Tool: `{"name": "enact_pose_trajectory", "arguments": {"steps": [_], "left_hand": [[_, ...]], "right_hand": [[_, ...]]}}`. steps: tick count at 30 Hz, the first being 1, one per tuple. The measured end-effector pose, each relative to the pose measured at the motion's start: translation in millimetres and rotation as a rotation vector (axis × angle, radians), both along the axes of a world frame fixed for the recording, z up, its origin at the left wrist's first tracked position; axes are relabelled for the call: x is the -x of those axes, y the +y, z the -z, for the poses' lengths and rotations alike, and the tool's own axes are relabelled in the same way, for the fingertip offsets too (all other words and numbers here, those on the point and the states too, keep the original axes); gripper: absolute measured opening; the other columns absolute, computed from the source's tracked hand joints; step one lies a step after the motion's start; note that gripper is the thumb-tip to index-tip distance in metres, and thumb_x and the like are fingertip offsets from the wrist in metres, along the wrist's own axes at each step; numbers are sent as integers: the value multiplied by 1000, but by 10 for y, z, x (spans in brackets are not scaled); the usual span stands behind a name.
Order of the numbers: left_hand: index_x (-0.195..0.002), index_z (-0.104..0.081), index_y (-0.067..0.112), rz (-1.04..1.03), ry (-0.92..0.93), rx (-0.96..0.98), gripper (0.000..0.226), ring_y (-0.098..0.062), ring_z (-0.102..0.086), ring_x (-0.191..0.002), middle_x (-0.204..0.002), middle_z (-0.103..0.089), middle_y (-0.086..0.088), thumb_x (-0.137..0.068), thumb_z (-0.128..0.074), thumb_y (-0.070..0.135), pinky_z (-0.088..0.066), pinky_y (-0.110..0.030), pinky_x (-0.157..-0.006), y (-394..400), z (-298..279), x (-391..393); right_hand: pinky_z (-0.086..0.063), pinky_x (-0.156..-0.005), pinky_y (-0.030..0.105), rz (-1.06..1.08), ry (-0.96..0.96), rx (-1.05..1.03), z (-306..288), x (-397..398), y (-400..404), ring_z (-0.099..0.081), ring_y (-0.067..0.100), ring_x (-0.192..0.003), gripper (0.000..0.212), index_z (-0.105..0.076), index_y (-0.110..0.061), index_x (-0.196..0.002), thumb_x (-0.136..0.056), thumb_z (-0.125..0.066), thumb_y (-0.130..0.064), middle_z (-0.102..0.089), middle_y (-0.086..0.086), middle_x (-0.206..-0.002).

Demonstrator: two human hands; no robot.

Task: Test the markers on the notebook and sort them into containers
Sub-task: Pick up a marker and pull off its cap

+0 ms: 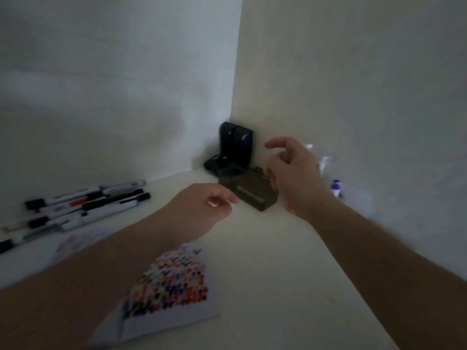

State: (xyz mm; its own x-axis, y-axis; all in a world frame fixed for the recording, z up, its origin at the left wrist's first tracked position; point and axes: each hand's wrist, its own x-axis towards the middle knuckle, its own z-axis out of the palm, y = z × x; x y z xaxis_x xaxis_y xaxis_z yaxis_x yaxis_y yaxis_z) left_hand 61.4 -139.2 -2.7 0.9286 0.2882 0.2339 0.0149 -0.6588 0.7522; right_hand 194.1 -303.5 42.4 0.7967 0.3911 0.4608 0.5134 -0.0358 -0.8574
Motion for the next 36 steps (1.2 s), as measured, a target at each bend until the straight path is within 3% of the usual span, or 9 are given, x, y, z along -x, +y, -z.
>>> {"name": "enact_pose_trajectory", "arguments": {"steps": [3, 6, 9, 14, 18, 22, 26, 30, 36], "left_hand": [[-99, -73, 42, -191, 37, -271, 17, -4, -65, -83, -101, -68, 16, -94, -63, 29, -55, -26, -79, 696, 239, 214], [-103, -72, 38, -447, 56, -539, 18, -22, -60, -98, -101, -66, 3, -91, -64, 27, -49, -38, -89, 1346, 376, 507], [-100, -71, 31, -596, 103, -690, 12, -30, -56, -97, -95, -63, -2, -90, -66, 33, -48, -41, -85, 1786, 500, 854], [-99, -73, 27, -549, 130, -743, 23, -24, -63, -96, -100, -71, 2, -91, -68, 47, -51, -37, -84, 1976, 730, 1035], [-94, -66, 22, -573, 115, -878, 23, -28, -59, -84, -92, -67, -2, -96, -59, 43, -46, -39, -71, 1968, 705, 1003], [-105, -46, 30, -315, -32, -534, 5, -13, -54, -69, -82, -59, 8, -106, -44, 34, -44, -35, -61, 1523, 415, 1046], [-117, -41, 47, 41, 74, -354, 12, -7, -58, -72, -83, -62, 9, -105, -37, 46, -45, -24, -60, 999, 366, 1113], [-138, -40, 50, 87, 77, -287, 32, -3, -56, -65, -81, -62, 16, -106, -39, 45, -42, -17, -58, 894, 479, 1045], [-132, -40, 61, 68, 101, -192, 30, -9, -59, -61, -78, -67, 4, -105, -41, 48, -48, -23, -59, 926, 472, 1018]], "right_hand": [[-46, -53, 21, -230, -110, 341, 392, 437, 485, -57, 2, -55, 20, -67, -34, -101, -94, -69, -16, -69, -7, -71], [-46, -63, 16, -273, -221, 615, 650, 655, 807, -61, 0, -72, 18, -66, -46, -105, -94, -68, -31, -69, -16, -81], [-44, -65, 17, -270, -167, 565, 878, 768, 1021, -62, -1, -74, 16, -65, -45, -105, -97, -64, -32, -68, -13, -81], [-48, -64, 14, -282, -181, 569, 1086, 745, 1105, -62, -2, -75, 15, -66, -45, -102, -97, -65, -31, -68, -13, -77], [-48, -63, 11, -280, -198, 517, 1045, 800, 1040, -64, -1, -74, 14, -69, -44, -95, -97, -64, -31, -67, -25, -81], [-48, -61, 12, -348, -116, 401, 928, 906, 1025, -63, 1, -64, 10, -69, -43, -102, -93, -66, -43, -69, -18, -76], [-49, -57, 15, -579, 68, 269, 873, 1040, 1001, -61, 1, -60, 39, -59, -37, -129, -90, -57, -46, -72, -6, -79], [-46, -53, 22, -624, 223, 107, 915, 1048, 963, -56, 15, -60, 30, -73, -35, -116, -100, -50, -44, -61, 4, -69], [-42, -51, 22, -622, 294, 75, 923, 992, 957, -53, 16, -59, 28, -74, -33, -115, -106, -49, -24, -60, 11, -72]]}}
